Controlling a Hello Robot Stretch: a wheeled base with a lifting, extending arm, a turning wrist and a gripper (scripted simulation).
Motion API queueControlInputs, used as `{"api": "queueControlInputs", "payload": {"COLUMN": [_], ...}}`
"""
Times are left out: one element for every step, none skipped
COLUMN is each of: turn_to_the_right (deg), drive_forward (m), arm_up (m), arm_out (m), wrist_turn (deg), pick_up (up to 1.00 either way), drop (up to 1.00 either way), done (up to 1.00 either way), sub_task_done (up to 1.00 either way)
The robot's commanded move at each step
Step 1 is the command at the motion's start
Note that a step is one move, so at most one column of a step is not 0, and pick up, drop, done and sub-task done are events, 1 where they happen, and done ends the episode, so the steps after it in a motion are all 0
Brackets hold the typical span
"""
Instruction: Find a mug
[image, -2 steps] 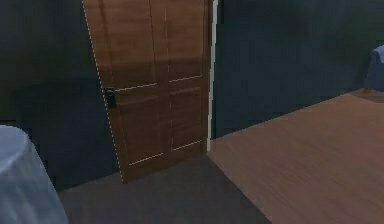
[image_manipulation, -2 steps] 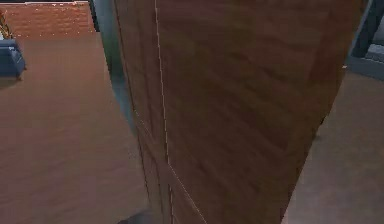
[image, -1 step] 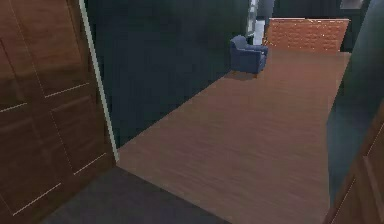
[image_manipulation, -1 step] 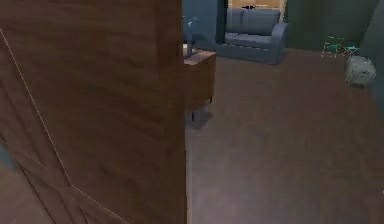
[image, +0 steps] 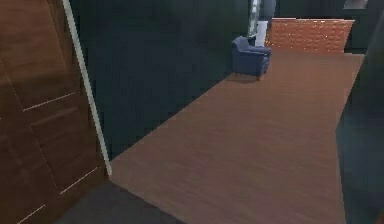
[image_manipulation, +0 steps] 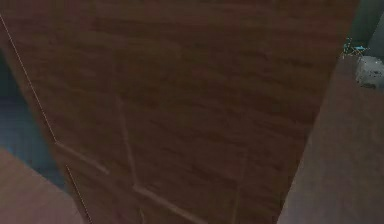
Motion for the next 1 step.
{"api": "queueControlInputs", "payload": {"turn_to_the_right": [-45.0], "drive_forward": [0.00], "arm_up": [0.00], "arm_out": [0.00], "wrist_turn": [0.0], "pick_up": [0.00], "drop": [0.00], "done": [0.00], "sub_task_done": [0.00]}}
